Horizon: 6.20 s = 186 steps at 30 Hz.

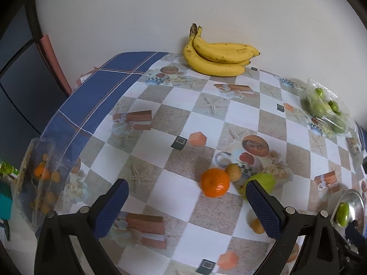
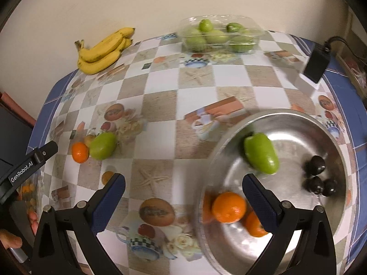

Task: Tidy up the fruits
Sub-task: 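Move right tool toward a small brown fruit while left approaches another orange, then close right tool on the small brown fruit while left tool grasps the orange, then carry the brown fruit in right tool and orange in left tool over the bowl, then open right tool to drop the brown fruit in the bowl while left drops orange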

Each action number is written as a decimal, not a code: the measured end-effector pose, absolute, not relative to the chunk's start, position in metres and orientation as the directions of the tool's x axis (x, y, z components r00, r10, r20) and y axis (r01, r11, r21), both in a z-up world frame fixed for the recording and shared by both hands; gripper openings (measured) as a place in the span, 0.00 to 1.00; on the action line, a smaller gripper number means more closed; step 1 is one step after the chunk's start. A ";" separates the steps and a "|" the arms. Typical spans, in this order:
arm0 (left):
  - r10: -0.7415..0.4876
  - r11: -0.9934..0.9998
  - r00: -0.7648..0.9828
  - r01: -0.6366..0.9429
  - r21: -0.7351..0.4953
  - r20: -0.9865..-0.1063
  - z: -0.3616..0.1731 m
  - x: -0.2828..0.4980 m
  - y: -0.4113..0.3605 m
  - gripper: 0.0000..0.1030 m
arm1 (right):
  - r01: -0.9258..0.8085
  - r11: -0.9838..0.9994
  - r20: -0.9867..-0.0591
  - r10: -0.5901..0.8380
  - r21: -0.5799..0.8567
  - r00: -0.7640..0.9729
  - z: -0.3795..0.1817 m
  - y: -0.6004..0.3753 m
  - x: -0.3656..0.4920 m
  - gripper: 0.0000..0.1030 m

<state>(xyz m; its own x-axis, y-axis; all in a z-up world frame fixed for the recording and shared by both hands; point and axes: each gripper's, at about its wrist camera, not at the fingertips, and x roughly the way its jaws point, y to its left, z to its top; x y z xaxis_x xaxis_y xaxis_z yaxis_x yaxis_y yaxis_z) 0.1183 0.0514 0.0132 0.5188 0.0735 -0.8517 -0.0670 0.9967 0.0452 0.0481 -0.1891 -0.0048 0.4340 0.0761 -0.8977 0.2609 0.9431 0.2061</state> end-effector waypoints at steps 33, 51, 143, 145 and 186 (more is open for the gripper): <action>-0.138 0.985 0.363 -0.046 -0.166 -0.921 -0.034 0.144 0.074 0.83 | 0.069 0.973 -0.922 0.184 0.220 0.341 -0.048 -0.084 0.098 0.53; -0.156 0.981 0.380 -0.046 -0.187 -0.912 -0.034 0.148 0.069 0.74 | 0.073 0.961 -0.909 0.224 0.265 0.351 -0.042 -0.088 0.098 0.26; -0.349 0.845 0.292 0.509 -0.164 -0.890 -0.021 0.051 -0.197 0.37 | 0.593 0.738 -0.926 0.116 0.322 0.359 -0.042 -0.341 0.011 0.27; -0.349 0.845 0.289 0.509 -0.166 -0.892 -0.022 0.051 -0.198 0.37 | 0.596 0.735 -0.927 0.118 0.322 0.356 -0.043 -0.341 0.011 0.27; -0.228 0.956 0.382 0.261 -0.132 -0.895 -0.005 0.082 -0.140 0.68 | 0.553 0.786 -0.921 0.050 0.275 0.386 -0.015 -0.334 0.013 0.70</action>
